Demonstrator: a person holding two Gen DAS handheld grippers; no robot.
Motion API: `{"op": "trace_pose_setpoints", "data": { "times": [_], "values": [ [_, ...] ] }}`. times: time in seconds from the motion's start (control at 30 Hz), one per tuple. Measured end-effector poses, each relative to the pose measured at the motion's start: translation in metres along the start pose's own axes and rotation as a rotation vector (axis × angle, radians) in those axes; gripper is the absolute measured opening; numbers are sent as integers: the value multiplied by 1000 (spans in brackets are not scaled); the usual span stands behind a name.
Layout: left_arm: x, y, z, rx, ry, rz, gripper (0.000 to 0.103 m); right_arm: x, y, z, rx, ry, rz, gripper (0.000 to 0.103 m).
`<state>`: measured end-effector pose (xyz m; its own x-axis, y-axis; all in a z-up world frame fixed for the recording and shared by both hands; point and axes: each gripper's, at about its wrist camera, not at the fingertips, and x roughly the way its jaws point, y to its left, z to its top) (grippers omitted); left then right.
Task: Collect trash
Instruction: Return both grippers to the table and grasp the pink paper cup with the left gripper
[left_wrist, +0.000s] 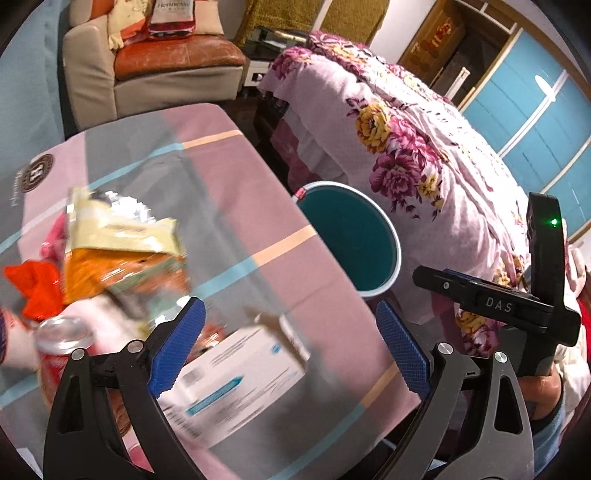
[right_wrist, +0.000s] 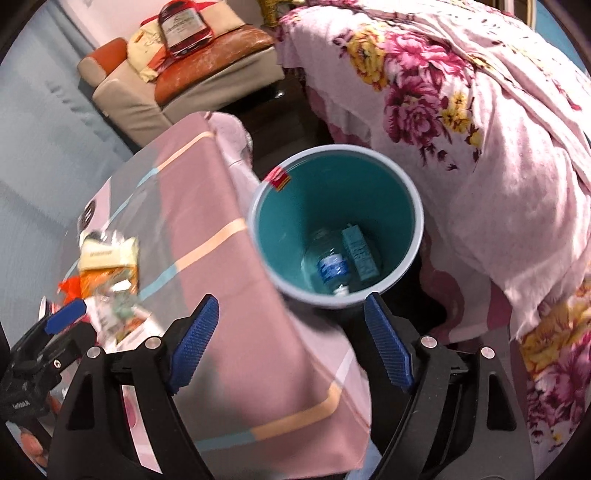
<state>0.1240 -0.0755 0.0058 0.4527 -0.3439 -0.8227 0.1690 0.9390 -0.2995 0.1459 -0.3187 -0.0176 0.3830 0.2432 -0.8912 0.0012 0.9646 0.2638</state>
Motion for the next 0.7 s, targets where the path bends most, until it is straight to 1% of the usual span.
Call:
{"op": "trace_pose_setpoints", "data": {
  "times": [0.07,0.2,0.37,0.53,0.7],
  "values": [
    [-13,9,-8,-7,-14,4,94,-4,14,-11,-25,12,9,80],
    [-39,27,-27,-4,-42,25,94,-8,41,-30,-75,30,17,81],
    [-66,51,-59,-10,-58,63,94,-9,77,-59,-176,66,21,82],
    [-79,64,-93,-7,-49,86,94,-6,102,-84,-262,99,4,83],
    [-88,74,-123,-19,-53,85,94,-5,115,-98,-290,113,6,83]
  ]
}}
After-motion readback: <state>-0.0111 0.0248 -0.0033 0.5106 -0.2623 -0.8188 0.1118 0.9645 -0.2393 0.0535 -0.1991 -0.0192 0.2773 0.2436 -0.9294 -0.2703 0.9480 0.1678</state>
